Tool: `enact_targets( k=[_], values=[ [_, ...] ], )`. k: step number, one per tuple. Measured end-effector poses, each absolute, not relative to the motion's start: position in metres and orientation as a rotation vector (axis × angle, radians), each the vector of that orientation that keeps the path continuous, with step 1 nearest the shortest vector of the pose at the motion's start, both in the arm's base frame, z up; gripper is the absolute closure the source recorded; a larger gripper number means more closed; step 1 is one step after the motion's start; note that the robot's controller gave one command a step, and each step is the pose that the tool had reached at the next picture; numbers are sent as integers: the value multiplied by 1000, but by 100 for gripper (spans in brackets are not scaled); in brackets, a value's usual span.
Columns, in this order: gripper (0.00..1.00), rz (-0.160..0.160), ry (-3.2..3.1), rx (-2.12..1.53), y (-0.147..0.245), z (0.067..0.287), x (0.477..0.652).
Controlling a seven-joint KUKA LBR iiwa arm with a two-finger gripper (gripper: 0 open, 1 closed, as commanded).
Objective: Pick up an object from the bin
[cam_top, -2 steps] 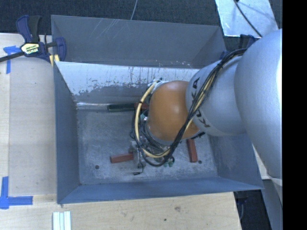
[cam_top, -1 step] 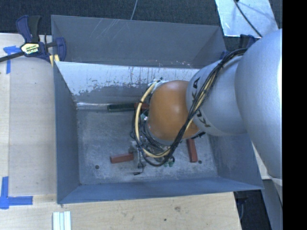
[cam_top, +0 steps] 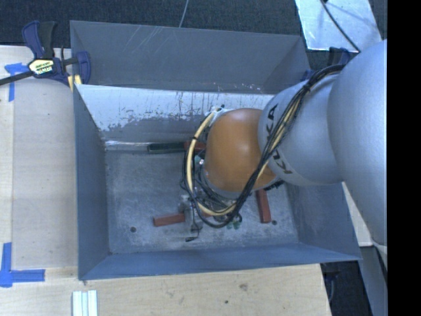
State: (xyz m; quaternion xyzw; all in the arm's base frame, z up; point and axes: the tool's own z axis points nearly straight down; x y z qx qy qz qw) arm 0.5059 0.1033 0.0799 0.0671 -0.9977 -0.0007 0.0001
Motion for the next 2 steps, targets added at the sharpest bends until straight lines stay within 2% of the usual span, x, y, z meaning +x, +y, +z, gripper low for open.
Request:
enact_targets(
  k=[2],
  values=[
    [100, -1, -3138, 210, 103, 120, 508]
  ],
)
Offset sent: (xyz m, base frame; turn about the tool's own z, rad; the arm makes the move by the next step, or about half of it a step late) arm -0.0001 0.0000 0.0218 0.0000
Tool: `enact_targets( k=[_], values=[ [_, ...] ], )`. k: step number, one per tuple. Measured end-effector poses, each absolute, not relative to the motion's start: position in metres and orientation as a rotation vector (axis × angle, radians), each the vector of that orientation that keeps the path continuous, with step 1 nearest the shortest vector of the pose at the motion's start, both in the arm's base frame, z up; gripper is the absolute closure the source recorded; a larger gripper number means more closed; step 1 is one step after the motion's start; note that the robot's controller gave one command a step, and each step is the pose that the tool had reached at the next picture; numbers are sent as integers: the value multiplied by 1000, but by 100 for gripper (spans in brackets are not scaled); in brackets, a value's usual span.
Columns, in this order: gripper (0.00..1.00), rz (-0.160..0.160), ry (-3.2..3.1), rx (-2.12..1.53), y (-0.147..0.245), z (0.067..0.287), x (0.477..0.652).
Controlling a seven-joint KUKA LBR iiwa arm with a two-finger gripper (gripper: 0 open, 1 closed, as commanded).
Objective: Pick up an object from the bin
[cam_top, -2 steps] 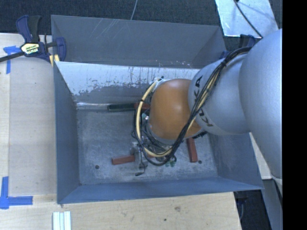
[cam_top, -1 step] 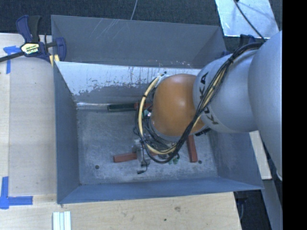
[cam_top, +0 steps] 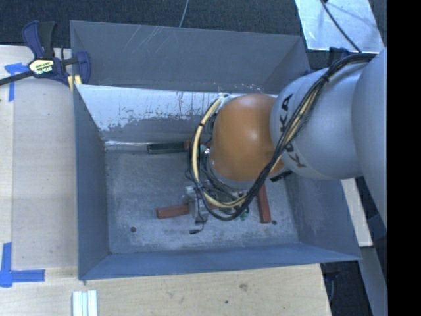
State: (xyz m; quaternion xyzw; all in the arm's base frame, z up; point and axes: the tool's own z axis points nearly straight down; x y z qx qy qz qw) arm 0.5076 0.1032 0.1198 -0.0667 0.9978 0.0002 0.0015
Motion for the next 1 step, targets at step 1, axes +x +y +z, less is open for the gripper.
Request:
enact_targets(
  k=[1],
  values=[
    [100, 0, 3135, -210, 103, 135, 506]
  ],
)
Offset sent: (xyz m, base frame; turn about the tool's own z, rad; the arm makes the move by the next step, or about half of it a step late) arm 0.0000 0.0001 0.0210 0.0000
